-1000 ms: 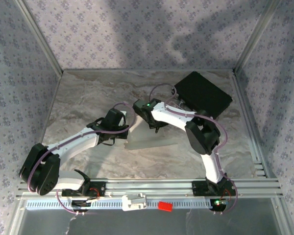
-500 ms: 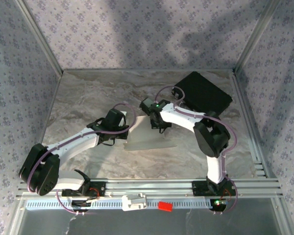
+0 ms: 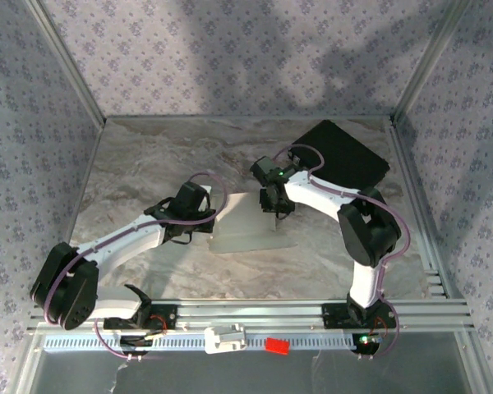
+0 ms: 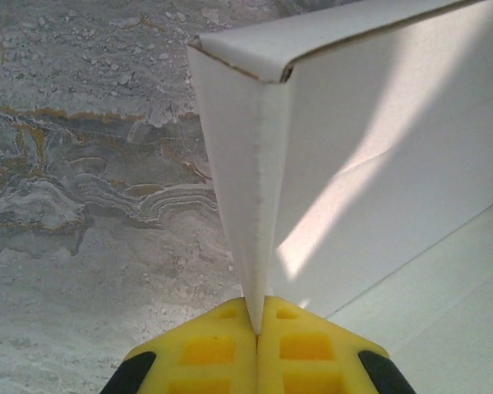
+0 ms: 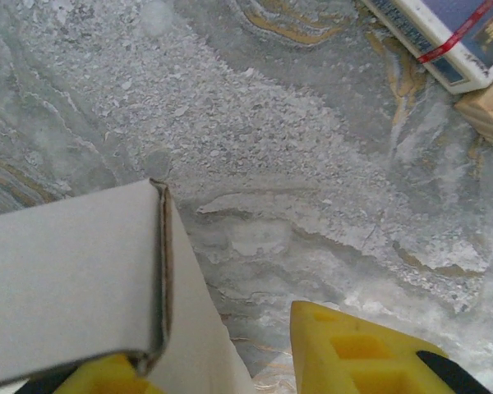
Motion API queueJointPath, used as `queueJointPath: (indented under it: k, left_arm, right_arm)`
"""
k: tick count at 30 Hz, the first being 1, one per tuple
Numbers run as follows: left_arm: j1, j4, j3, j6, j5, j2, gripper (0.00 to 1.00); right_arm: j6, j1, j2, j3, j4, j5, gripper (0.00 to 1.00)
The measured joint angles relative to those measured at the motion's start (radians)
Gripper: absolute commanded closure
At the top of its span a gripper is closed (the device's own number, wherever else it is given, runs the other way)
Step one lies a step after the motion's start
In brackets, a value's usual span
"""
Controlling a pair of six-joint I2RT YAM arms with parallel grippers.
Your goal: Fold the paper box
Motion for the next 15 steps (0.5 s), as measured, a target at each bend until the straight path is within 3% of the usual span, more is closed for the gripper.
queueJointPath:
  k: [11,15]
  left_arm:
    - [0.0,-0.011,0.0,0.0,-0.006,0.0,1.0]
    - [0.0,-0.013,0.0,0.0,-0.009,0.0,1.0]
  right_arm:
    - [-0.01,-0.016,-0.011,-0.04,0.064,-0.071,0.7]
    - [-0.012,-0.018,-0.011,-0.056,0.085,-0.082,0.65]
